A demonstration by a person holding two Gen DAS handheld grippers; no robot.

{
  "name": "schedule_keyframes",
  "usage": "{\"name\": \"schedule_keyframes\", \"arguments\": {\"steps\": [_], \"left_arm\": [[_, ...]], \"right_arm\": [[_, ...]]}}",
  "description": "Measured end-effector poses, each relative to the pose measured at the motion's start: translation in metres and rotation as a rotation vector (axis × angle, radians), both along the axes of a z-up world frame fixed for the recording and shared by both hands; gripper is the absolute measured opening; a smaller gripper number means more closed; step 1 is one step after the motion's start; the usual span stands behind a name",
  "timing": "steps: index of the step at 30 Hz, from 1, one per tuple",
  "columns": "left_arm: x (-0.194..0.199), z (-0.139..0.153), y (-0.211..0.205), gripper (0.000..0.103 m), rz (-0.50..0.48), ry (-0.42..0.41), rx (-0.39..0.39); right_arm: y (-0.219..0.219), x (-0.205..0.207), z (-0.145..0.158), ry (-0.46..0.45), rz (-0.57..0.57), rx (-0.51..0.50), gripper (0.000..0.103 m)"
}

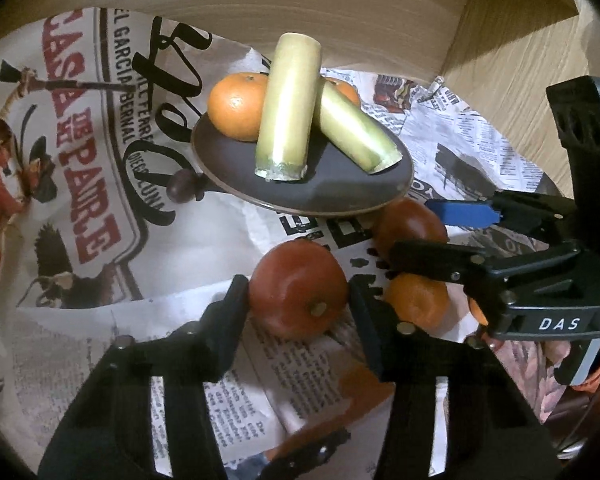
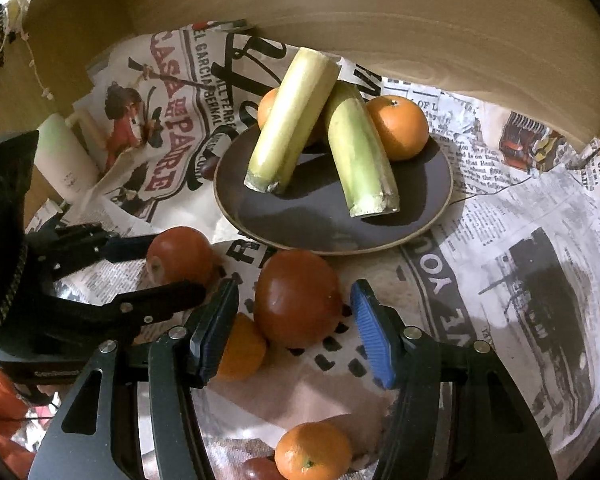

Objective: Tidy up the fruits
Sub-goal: 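Close the left tool on a red tomato while the right tool grasps another tomato, then set the left tool's tomato on the plate while the right tool places its tomato beside it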

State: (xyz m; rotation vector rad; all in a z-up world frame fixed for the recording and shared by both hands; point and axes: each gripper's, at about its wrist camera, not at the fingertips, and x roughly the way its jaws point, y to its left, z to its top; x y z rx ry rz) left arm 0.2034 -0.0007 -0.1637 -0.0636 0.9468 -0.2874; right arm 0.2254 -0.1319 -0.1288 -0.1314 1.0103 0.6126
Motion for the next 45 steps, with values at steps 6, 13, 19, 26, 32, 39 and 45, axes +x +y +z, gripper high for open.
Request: {"name": "schedule_keyframes", "arguments": {"steps": [6, 13, 19, 26, 32, 39, 45], "left_arm": [[0.001, -0.001, 0.002, 0.048, 0.000, -0.001, -0.018], [-0.001, 0.006, 0.007, 0.048, 0.009, -0.010, -0.040], [0.001, 0.023, 0.006, 0.048, 0.004, -0.047, -0.042], [0.010, 0.045, -0.001, 0.048, -0.003, -0.094, -0.045], [0.031, 0.047, -0.003, 0.048, 0.014, -0.092, -0.050], [0.054, 0.033, -0.005, 0.048, 0.017, -0.040, -0.049], [0.062, 0.027, -0.011, 0.048, 0.005, -0.030, -0.036]], "right_arm": [[-0.001, 0.007, -0.005, 0.027, -0.015, 0.006, 0.055], [0.003, 0.010, -0.006, 0.051, 0.001, 0.006, 0.043], [0.003, 0.005, 0.004, 0.013, 0.009, 0.018, 0.042], [-0.004, 0.006, 0.025, -0.036, -0.002, 0.053, 0.042], [-0.007, 0.014, 0.031, -0.061, -0.028, 0.055, 0.042], [-0.005, 0.034, 0.019, -0.022, -0.036, 0.056, 0.042], [-0.005, 0.039, 0.022, -0.023, -0.030, 0.063, 0.042]]}}
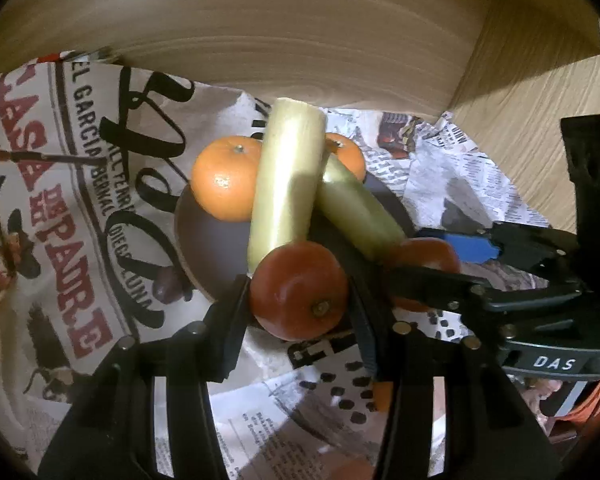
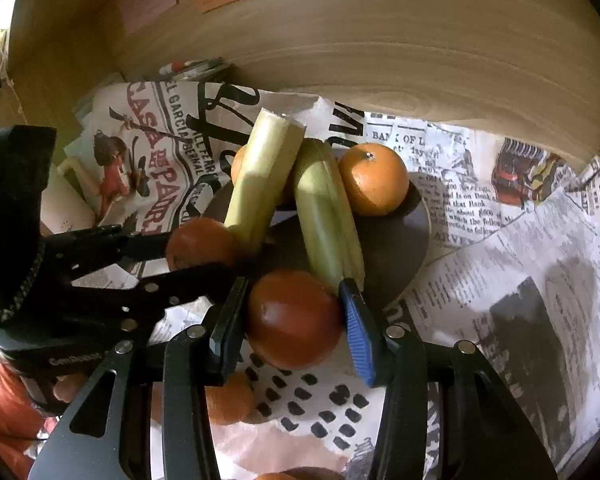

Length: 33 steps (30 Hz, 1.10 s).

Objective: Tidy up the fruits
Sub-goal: 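Set the left tool's tomato on the plate while the right tool places its tomato beside it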

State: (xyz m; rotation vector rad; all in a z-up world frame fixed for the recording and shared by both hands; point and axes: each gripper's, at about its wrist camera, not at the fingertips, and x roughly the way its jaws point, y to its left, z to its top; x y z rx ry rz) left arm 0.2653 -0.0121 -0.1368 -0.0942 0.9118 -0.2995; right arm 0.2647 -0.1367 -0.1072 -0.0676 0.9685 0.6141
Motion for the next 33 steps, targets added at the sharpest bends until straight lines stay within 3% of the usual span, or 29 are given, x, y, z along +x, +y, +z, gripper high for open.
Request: {"name": "schedule_keyframes", "arguments": {"steps": [8, 10, 15, 22, 27, 29, 33], "left_arm": [[0.001, -0.002, -0.001, 0.048, 0.004, -0.008, 0.002], [0.000, -0.001, -0.001, 0.048, 0.003, -0.012, 0.011], [-0.009, 0.006, 0.003, 0.048, -0.002, -0.030, 0.006], [-0.030, 0.023, 0.012, 0.048, 0.015, -0.082, 0.028], [-0.053, 0.037, 0.030, 0.054, 0.046, -0.124, 0.052], [-0.062, 0.038, 0.037, 0.060, 0.058, -0.126, 0.056], [-0.077, 0.033, 0.041, 0.061, 0.066, -0.102, 0.045]], "right_arm": [[0.001, 0.006, -0.001, 0.020, -0.007, 0.027, 0.045], [0.002, 0.004, 0.002, 0.019, -0.002, 0.032, 0.051], [-0.001, -0.008, 0.012, -0.043, 0.009, 0.013, 0.054], [-0.013, -0.022, 0.013, -0.063, -0.007, -0.013, 0.054], [-0.024, -0.034, 0.021, -0.093, -0.033, -0.006, 0.054], [-0.028, -0.041, 0.023, -0.102, -0.039, -0.002, 0.054], [-0.036, -0.057, 0.023, -0.111, -0.054, -0.004, 0.054]]}}
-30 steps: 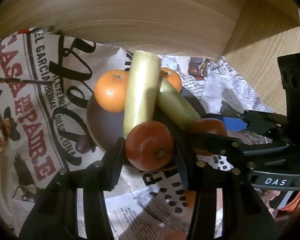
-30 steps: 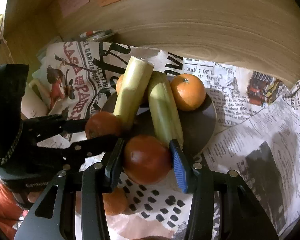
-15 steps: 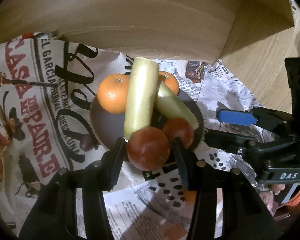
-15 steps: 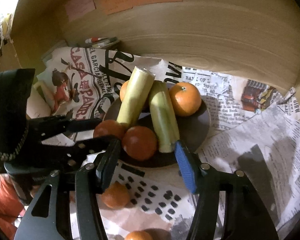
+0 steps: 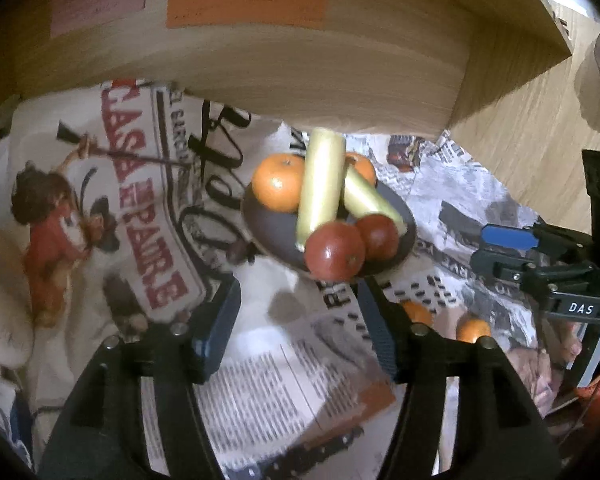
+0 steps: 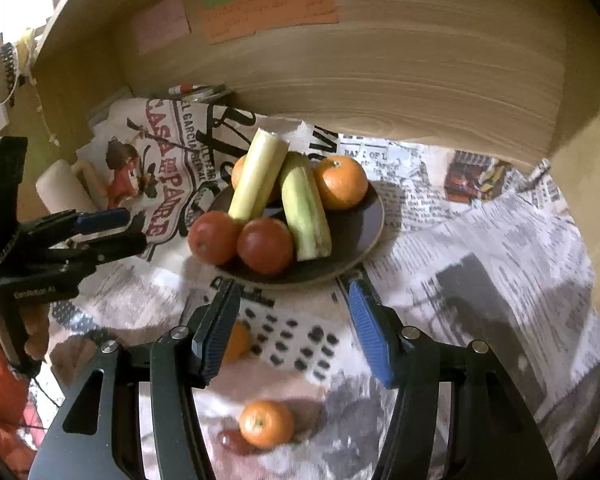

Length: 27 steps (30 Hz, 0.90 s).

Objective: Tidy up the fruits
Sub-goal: 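Move the left tool to a small orange while the right tool reaches another small orange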

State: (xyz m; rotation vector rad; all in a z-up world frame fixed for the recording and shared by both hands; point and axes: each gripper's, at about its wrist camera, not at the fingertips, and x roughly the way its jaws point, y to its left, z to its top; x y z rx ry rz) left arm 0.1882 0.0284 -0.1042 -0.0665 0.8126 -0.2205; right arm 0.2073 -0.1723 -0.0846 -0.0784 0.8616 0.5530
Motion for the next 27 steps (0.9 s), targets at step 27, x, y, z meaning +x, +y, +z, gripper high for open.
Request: {"name": "schedule_keyframes", "arguments": {"steps": [27], "left_arm": [[-0.012, -0.047, -0.071, 0.071, -0.085, 0.109, -0.021]], "right_arm": [[-0.017, -0.056, -0.040, 0.087, -0.052, 0.047, 0.033]]}}
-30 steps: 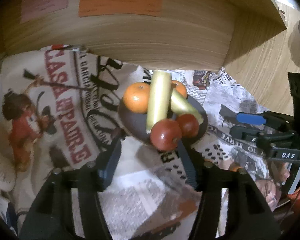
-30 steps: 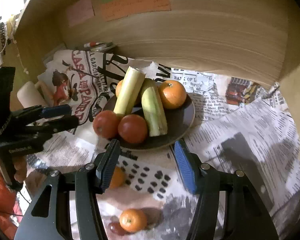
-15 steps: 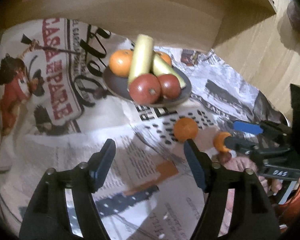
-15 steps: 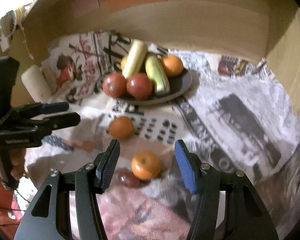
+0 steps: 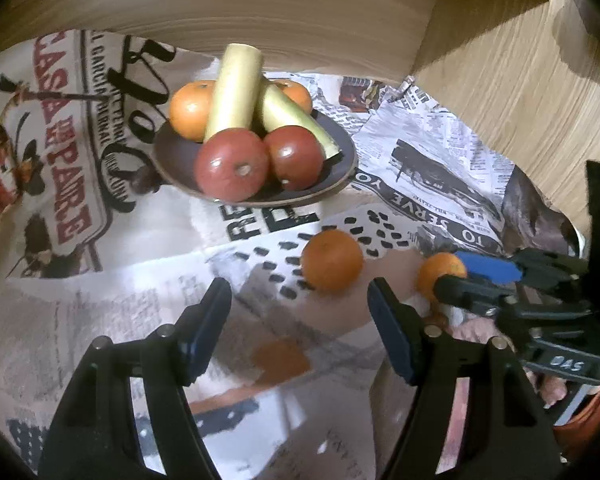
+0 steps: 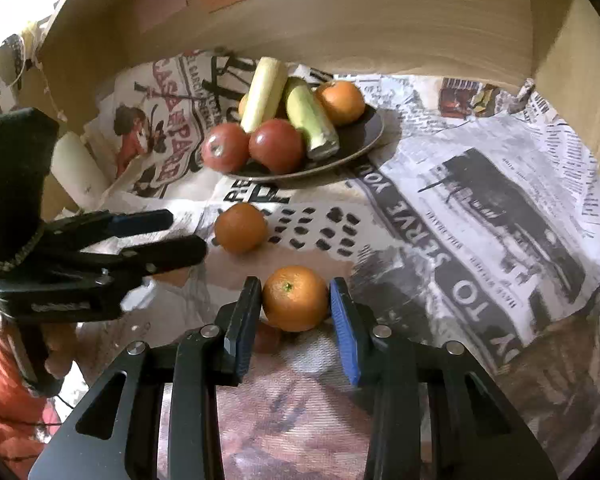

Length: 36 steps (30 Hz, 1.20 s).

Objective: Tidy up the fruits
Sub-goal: 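Move the left tool to a small orange while the right tool reaches another small orange, then close the left tool on its small orange while the right tool grasps the other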

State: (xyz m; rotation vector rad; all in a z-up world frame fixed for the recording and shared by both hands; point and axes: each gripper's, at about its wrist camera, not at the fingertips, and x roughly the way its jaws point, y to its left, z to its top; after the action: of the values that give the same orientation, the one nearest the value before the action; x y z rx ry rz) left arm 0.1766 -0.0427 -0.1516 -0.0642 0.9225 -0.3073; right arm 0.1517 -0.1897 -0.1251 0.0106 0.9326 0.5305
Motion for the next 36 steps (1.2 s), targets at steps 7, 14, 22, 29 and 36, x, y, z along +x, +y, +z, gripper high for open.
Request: {"name": "schedule_keyframes", "arguments": {"steps": [7, 14, 22, 29, 36], "left_arm": [[0.017, -0.005, -0.017, 0.063, -0.010, 0.002, 0.007], [0.026, -0.016, -0.028, 0.038, -0.048, 0.039, 0.010], [0.017, -0.004, -0.012, 0.038, -0.036, 0.003, -0.017], [0.010, 0.024, 0.018, 0.038, 0.016, -0.068, -0.024], [0.017, 0.051, 0.049, 0.038, 0.081, -0.140, -0.014]], "right_arm": [[-0.014, 0.003, 0.011, -0.030, -0.025, 0.021, 0.033], [-0.015, 0.002, 0.014, -0.047, -0.026, 0.025, 0.033], [-0.015, 0.006, 0.021, -0.075, -0.031, 0.005, 0.033], [-0.016, 0.019, 0.032, -0.100, -0.046, 0.010, 0.033], [-0.010, 0.036, 0.048, -0.151, -0.057, -0.011, 0.033]]}}
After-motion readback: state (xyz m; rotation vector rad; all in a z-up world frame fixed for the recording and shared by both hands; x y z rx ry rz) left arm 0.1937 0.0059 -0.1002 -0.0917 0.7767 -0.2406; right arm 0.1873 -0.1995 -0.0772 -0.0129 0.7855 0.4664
